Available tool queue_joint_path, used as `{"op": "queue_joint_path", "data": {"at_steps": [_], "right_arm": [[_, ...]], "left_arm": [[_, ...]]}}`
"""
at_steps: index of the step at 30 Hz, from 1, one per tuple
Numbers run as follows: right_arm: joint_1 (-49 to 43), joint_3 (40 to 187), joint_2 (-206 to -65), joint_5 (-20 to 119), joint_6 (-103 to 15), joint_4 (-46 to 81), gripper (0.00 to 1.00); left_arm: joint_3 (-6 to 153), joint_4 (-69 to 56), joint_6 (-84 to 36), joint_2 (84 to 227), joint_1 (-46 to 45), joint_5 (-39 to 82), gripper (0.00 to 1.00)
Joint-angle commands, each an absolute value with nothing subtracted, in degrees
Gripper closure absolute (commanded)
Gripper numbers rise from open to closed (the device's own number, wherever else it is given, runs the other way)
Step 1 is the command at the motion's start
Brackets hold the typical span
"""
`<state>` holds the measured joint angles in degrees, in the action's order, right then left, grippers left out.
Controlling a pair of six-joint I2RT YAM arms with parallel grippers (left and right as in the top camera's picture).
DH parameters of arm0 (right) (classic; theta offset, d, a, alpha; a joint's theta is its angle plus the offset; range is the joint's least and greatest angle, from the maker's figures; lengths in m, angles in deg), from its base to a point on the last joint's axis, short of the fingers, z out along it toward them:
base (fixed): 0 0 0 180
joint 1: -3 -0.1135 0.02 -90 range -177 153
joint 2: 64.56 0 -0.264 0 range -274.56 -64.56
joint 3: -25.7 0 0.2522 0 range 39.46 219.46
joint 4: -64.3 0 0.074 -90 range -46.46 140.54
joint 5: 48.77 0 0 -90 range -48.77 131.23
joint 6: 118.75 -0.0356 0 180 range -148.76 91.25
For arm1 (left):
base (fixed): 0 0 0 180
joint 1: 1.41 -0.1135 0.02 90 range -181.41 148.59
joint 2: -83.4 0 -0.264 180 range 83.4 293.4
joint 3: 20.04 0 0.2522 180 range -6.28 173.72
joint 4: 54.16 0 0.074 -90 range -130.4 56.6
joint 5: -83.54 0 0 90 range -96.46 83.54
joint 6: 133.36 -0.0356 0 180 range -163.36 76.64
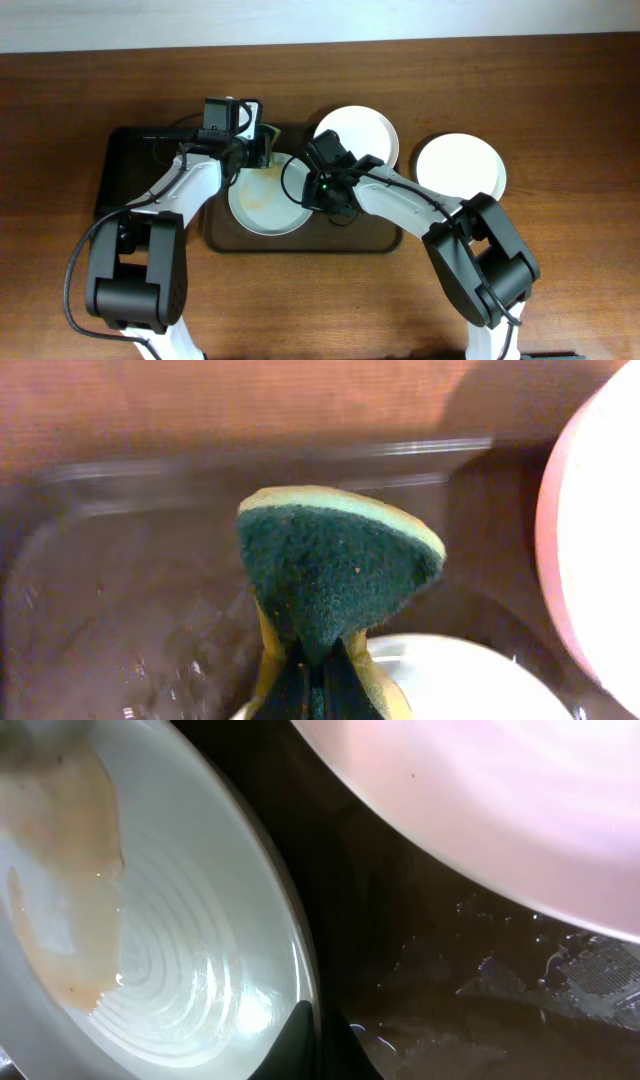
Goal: Clean dirty plates on tray and stack at the side
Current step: 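Scrub the bottom plate with the sponge in the left gripper, then lift the bottom plate with the right gripper and stack it on the side plate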
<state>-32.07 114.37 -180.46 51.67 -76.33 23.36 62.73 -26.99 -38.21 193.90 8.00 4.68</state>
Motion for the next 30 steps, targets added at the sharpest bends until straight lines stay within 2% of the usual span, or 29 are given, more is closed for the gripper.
{"op": "queue_joint_path", "data": {"at_steps": [1,5,9,11,14,17,19,23,30], "right_arm": [[-32.1,114.7,-181.3,50.9,-75.6,22.8,0.96],[-32.1,114.7,-181.3,51.0,-75.5,22.9,0.96],[-32.1,114.7,-181.3,54.0,-74.5,22.9,0.96],[-32.1,115.2,-181.0,57.5,-71.8,22.8,0.96],[-31.7,118.3,-179.1,58.0,-67.2,17.1,0.96],[-31.0,123.8,-176.3,54.6,-63.5,7.1,0.96],[-30.9,128.2,-174.1,49.9,-60.7,-0.3,0.96],[-31.1,136.0,-170.3,34.6,-60.5,-12.7,0.96],[-33.4,139.2,-167.7,6.7,-63.4,-20.2,0.96]], "left_arm": [[63.0,-20.5,-39.4,194.7,7.9,5.6,0.99],[63.3,-11.8,-39.0,194.7,7.9,7.0,0.99],[68.6,-8.3,-37.1,194.6,5.9,21.0,0.99],[72.7,-7.6,-36.1,194.7,4.2,23.8,0.99],[75.9,-7.3,-36.1,194.7,2.1,21.2,0.99],[76.0,-6.2,-34.8,194.7,1.5,6.3,0.99],[76.0,-4.9,-34.8,194.7,1.5,0.7,0.99],[76.0,-4.8,-34.8,195.2,1.6,0.8,0.99],[76.0,-4.2,-34.8,195.3,1.6,0.8,0.99]]}}
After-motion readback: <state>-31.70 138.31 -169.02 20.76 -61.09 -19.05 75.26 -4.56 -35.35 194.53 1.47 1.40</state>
